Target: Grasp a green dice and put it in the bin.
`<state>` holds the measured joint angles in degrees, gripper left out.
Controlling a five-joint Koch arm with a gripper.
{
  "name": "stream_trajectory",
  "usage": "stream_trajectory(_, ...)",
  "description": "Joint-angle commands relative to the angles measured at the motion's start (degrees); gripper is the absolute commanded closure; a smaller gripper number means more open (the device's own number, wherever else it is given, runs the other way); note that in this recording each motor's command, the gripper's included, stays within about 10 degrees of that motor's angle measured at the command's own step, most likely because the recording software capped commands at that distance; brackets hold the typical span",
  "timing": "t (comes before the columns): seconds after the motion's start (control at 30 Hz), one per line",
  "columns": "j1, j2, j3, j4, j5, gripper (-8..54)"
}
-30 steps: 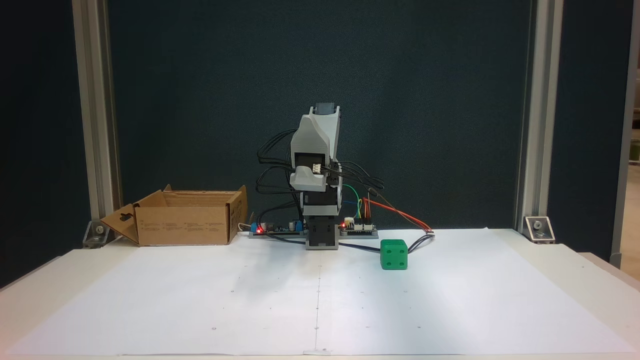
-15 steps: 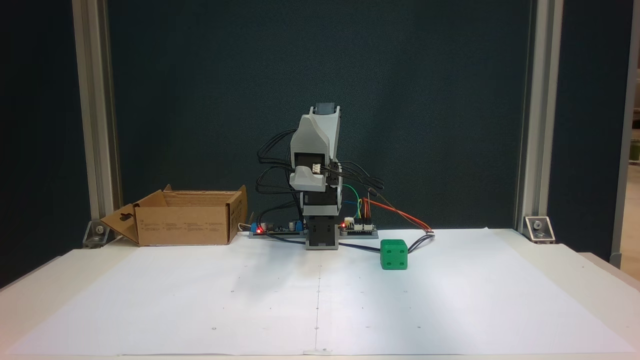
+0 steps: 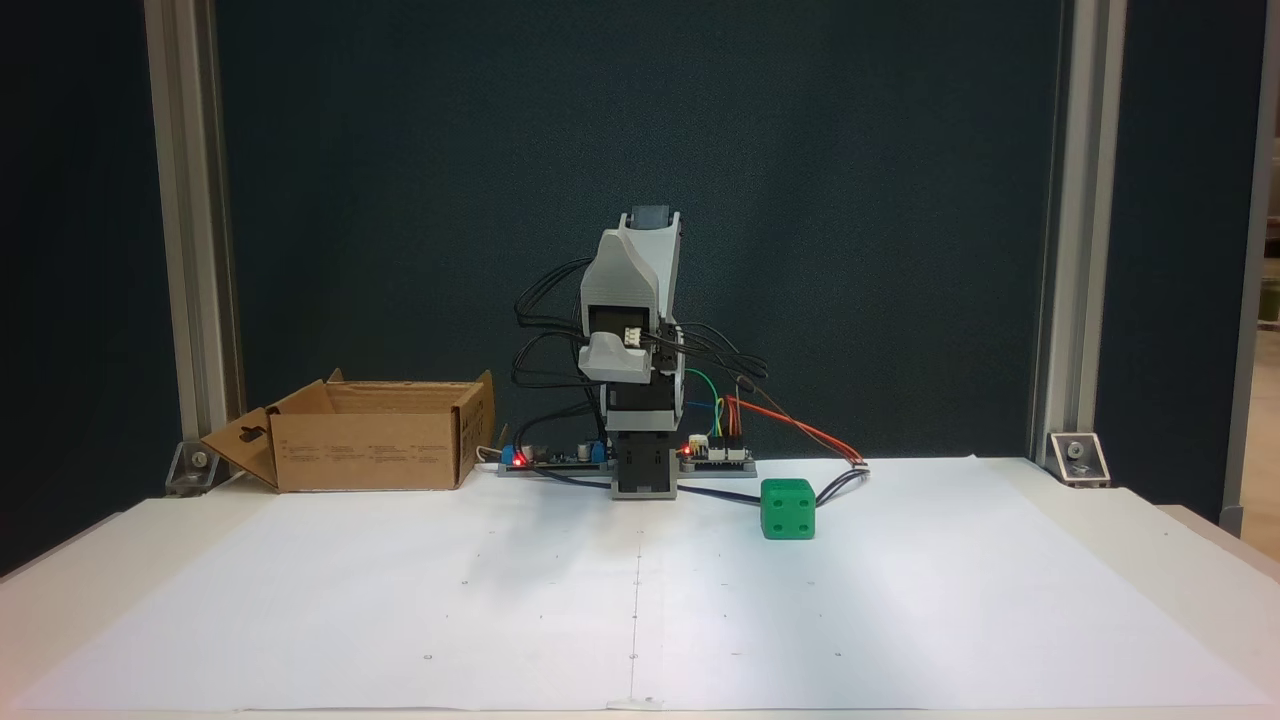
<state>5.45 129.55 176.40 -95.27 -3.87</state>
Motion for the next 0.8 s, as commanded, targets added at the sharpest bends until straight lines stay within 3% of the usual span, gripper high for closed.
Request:
stream_trajectory(0.0,0.09,6.06,2.72,-0.97,-2.99,1.3)
stream_trajectory(0.4,0.44,6.06,0.53,7.82,-2.99,3.4)
stream_trajectory(0.77,-0.7,5.98,-32.17,52.36,-2.72,3.1)
